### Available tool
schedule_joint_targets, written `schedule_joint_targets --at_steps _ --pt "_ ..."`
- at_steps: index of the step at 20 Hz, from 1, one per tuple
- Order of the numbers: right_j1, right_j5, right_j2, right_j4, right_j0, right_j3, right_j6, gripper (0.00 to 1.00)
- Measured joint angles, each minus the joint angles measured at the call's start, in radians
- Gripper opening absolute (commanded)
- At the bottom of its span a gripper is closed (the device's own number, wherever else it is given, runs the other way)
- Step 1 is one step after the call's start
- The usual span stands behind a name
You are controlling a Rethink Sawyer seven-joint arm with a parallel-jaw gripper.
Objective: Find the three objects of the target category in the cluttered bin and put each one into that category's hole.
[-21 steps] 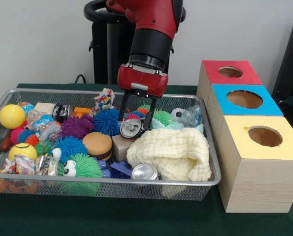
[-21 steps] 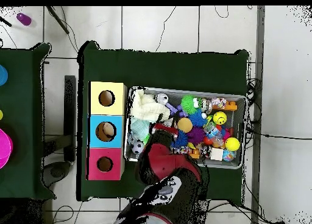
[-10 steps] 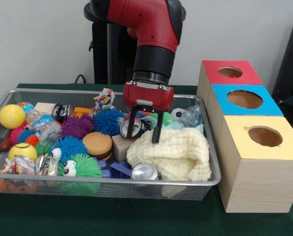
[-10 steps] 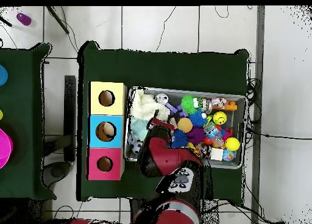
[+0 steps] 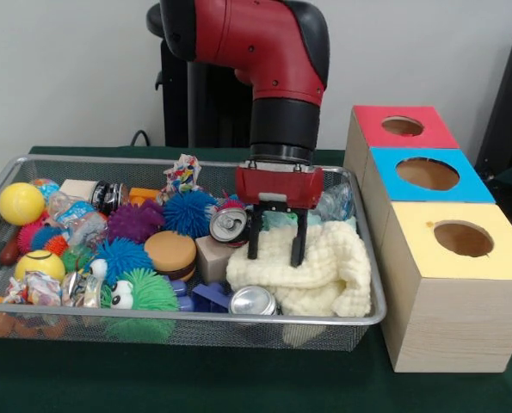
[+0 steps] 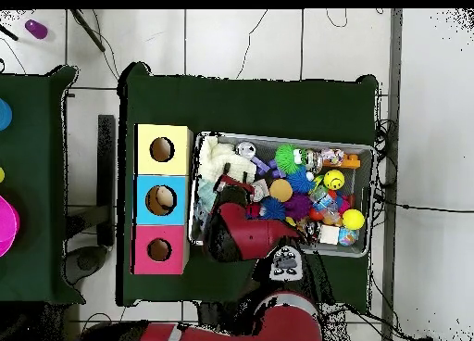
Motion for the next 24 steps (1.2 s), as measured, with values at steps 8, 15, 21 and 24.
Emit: schedule_joint_targets --at_steps 8,15,21,24 --pt "0.025 -0.003 0.070 0.001 -0.036 0.009 0.000 1.00" --pt "0.054 -0.083 0.006 0.001 0.028 0.009 0.000 1.00" --pt "0.069 -0.092 -0.036 0.002 0.084 0.009 0.000 0.00" --pt "0.071 -0.092 -0.059 0.001 0.102 0.009 0.000 0.00"
